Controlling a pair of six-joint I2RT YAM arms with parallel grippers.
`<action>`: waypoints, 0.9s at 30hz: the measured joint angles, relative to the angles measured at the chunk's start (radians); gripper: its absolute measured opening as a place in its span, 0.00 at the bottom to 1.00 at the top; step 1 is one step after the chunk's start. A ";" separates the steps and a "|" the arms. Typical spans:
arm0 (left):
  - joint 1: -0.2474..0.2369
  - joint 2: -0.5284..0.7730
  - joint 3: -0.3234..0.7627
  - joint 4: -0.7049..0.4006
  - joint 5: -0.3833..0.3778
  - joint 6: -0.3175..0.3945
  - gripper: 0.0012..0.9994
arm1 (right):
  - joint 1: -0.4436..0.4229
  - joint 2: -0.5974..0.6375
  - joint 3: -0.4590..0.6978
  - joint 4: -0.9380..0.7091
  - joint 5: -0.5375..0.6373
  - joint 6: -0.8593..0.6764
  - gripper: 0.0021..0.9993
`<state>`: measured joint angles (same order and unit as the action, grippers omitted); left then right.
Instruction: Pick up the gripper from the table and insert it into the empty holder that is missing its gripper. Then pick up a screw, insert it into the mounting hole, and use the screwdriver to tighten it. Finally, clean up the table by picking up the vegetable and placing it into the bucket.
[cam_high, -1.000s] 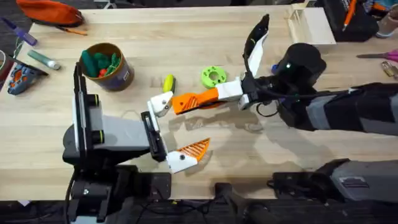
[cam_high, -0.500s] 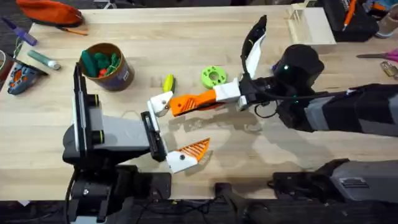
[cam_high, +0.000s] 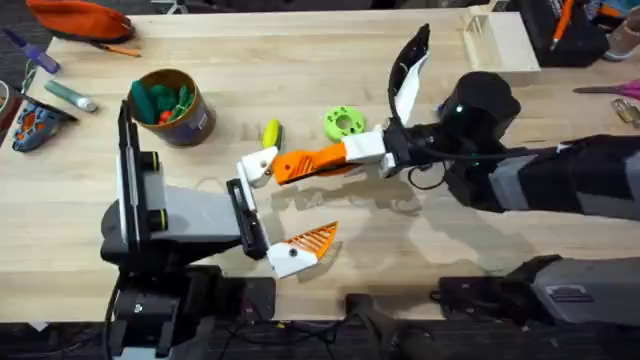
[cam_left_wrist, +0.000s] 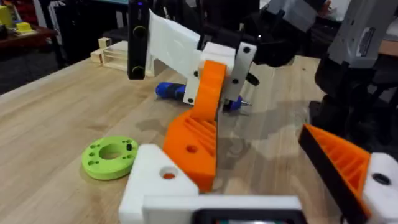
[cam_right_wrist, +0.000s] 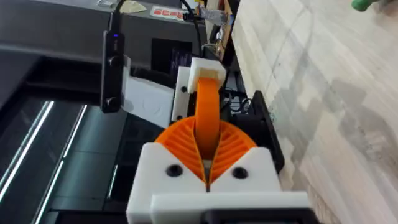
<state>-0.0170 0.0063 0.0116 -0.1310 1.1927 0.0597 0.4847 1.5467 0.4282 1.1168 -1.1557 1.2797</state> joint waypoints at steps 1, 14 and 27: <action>0.000 0.000 0.000 0.000 -0.001 0.000 0.99 | 0.002 0.000 0.000 0.000 0.000 0.000 0.01; 0.004 0.000 0.000 0.001 -0.007 0.000 0.99 | 0.022 0.000 0.000 -0.001 0.026 -0.001 0.01; 0.008 0.000 0.000 0.001 -0.015 -0.011 0.99 | 0.036 0.066 0.021 0.052 0.018 -0.008 0.01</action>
<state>-0.0086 0.0063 0.0116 -0.1299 1.1778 0.0483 0.5209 1.6123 0.4492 1.1687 -1.1381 1.2716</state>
